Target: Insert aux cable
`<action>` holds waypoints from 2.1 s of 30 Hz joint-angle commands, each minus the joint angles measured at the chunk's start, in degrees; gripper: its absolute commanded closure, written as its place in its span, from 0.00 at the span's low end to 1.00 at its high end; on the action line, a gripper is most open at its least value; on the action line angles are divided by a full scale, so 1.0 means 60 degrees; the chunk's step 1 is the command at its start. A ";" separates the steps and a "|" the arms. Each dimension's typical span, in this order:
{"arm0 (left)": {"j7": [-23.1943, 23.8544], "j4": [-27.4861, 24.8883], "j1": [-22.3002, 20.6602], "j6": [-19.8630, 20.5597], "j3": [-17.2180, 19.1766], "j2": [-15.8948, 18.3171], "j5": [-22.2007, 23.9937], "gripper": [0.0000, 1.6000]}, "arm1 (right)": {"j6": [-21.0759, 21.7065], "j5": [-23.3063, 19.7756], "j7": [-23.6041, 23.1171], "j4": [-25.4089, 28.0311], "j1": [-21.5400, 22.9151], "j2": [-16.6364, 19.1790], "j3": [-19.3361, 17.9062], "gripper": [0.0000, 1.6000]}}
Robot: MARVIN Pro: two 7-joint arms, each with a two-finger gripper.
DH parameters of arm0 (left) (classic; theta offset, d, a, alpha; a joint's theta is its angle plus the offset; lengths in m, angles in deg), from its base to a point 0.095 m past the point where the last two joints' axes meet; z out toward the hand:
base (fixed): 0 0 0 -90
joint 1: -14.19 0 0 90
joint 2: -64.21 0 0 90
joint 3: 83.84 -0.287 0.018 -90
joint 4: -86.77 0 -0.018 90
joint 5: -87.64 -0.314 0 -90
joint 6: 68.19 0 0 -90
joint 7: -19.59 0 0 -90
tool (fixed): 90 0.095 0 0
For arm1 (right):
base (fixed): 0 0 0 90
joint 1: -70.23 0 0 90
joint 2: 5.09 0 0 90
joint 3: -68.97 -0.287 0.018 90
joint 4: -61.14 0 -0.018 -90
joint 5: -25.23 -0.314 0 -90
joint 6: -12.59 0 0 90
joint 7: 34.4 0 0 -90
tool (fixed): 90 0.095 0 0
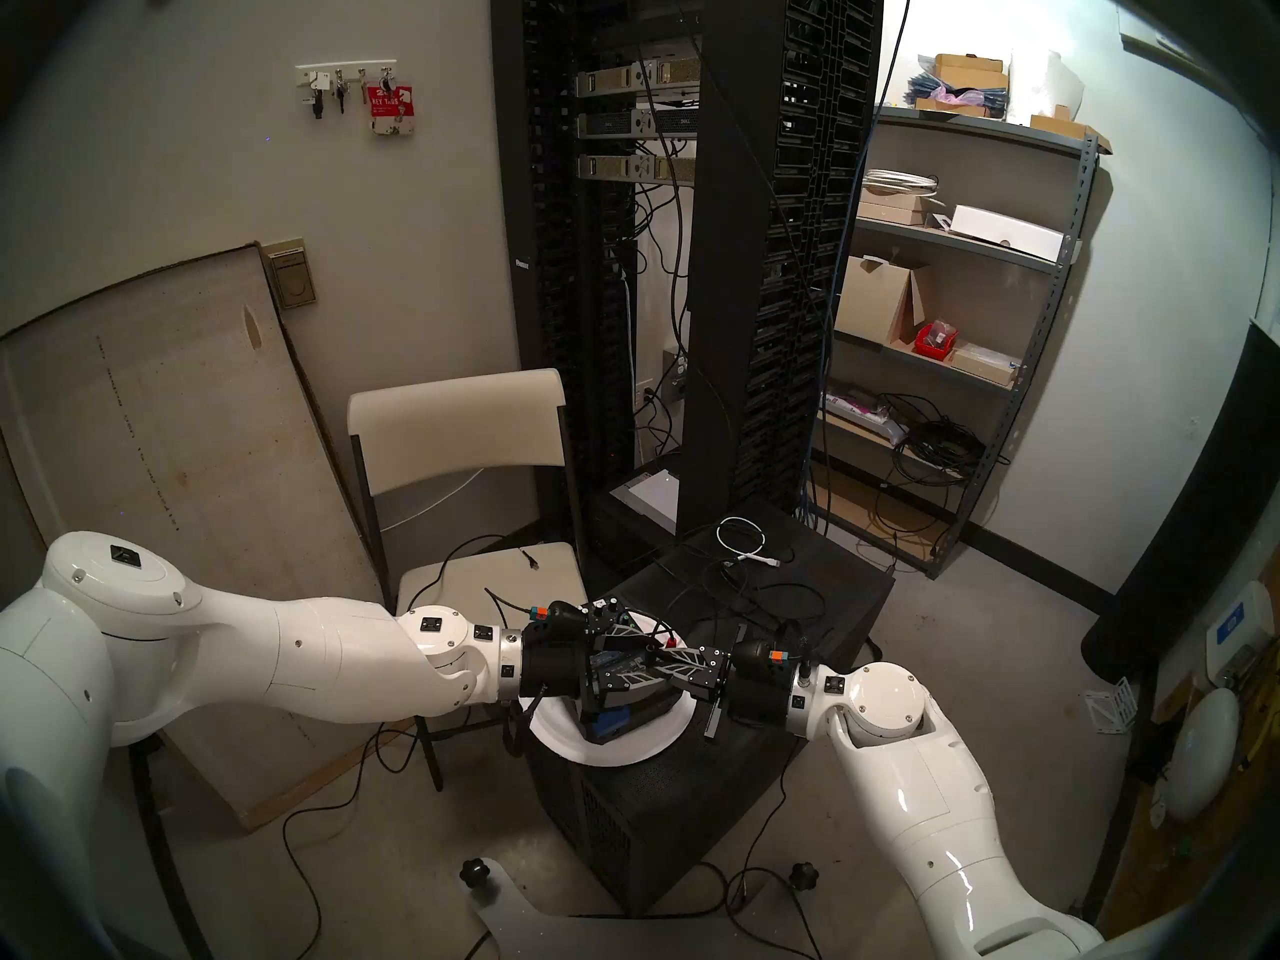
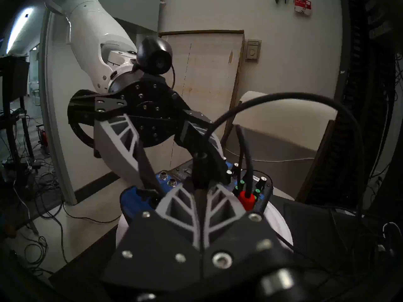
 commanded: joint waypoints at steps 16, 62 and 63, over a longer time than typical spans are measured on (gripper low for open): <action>-0.0075 -0.0304 -0.0309 -0.0204 0.0334 0.0161 -0.0045 0.56 | 0.0008 -0.0027 0.0015 0.0081 -0.0037 -0.0010 0.0024 1.00; 0.0113 0.0047 -0.0198 -0.0203 -0.0076 -0.0053 -0.0352 1.00 | 0.0018 0.0539 0.0488 0.0075 -0.0178 0.0013 0.0053 1.00; 0.0096 0.0037 -0.0206 -0.0206 -0.0089 -0.0045 -0.0371 1.00 | -0.0020 0.0560 0.0522 0.0054 -0.0192 0.0018 0.0044 1.00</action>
